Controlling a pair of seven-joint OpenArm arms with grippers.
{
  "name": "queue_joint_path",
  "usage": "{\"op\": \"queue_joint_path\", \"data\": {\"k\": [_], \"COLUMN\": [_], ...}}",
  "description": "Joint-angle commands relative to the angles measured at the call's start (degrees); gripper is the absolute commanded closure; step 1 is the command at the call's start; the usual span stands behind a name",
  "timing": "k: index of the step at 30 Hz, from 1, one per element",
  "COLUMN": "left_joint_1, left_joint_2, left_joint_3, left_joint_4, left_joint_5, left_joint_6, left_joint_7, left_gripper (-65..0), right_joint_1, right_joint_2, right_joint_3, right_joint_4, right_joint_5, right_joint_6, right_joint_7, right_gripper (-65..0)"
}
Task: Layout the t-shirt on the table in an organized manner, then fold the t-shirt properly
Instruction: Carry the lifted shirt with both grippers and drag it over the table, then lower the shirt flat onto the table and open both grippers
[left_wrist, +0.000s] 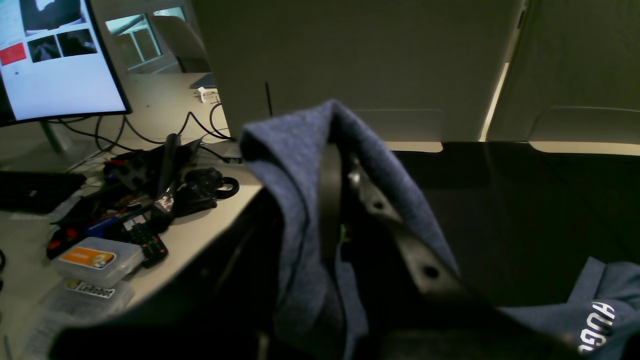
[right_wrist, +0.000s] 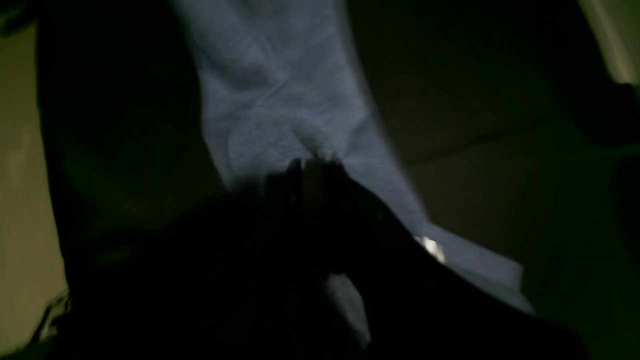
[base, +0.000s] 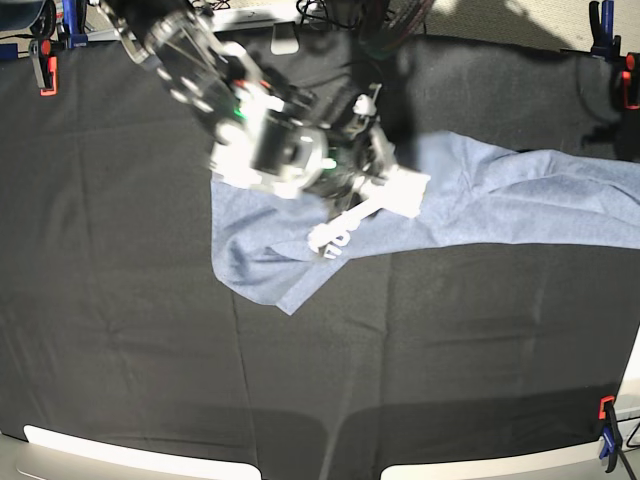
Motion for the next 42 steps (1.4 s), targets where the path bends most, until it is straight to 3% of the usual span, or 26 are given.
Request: {"op": "queue_joint_path", "data": {"k": [1, 6, 15, 24, 27, 32, 36, 40, 42], "left_joint_1": [0.7, 3.8, 9.3, 12.7, 13.3, 13.3, 12.3, 9.4, 7.7], "left_joint_2": [-1.0, -1.0, -1.0, -0.9, -1.0, -1.0, -1.2, -1.3, -1.7], "left_joint_3": [-0.2, -0.2, -0.7, -0.7, -0.7, -1.1, -2.6, -1.7, -0.4], "left_joint_4": [0.7, 0.7, 0.7, 0.7, 0.7, 0.7, 0.7, 0.7, 0.7], "left_joint_5": [-1.2, -1.2, -2.1, -8.4, -12.8, -20.2, -21.1, -21.1, -19.7], "left_joint_6": [0.0, 0.0, 0.0, 0.0, -2.6, -4.1, -5.0, -5.1, -5.1], "left_joint_7": [-1.6, -1.7, -1.8, -1.2, -0.3, 2.0, -1.4, -1.7, -1.9], "left_gripper": [0.0, 0.0, 0.0, 0.0, 0.0, 0.0, 0.0, 0.0, 0.0], "right_joint_1": [-0.3, -5.5, -11.2, -14.4, -14.4, -14.4, -15.3, -17.9, -17.9], "right_joint_2": [-0.1, 1.3, 9.4, 15.6, 15.7, 17.2, 21.0, 21.6, 21.6], "right_joint_3": [2.3, 17.3, 46.9, 77.0, 88.0, 103.1, 107.6, 103.7, 100.1], "right_joint_4": [3.5, 15.6, 15.6, 15.6, 15.6, 15.6, 15.6, 15.6, 15.6], "right_joint_5": [0.3, 2.8, 16.4, 35.6, 44.7, 57.9, 59.3, 58.3, 54.1], "right_joint_6": [0.0, 0.0, -0.2, -0.1, 3.2, 4.3, 4.4, 4.7, 4.8], "right_joint_7": [1.3, 2.3, 3.5, 3.1, 2.9, -3.8, -5.1, -4.8, -2.6], "right_gripper": [0.0, 0.0, 0.0, 0.0, 0.0, 0.0, 0.0, 0.0, 0.0]}}
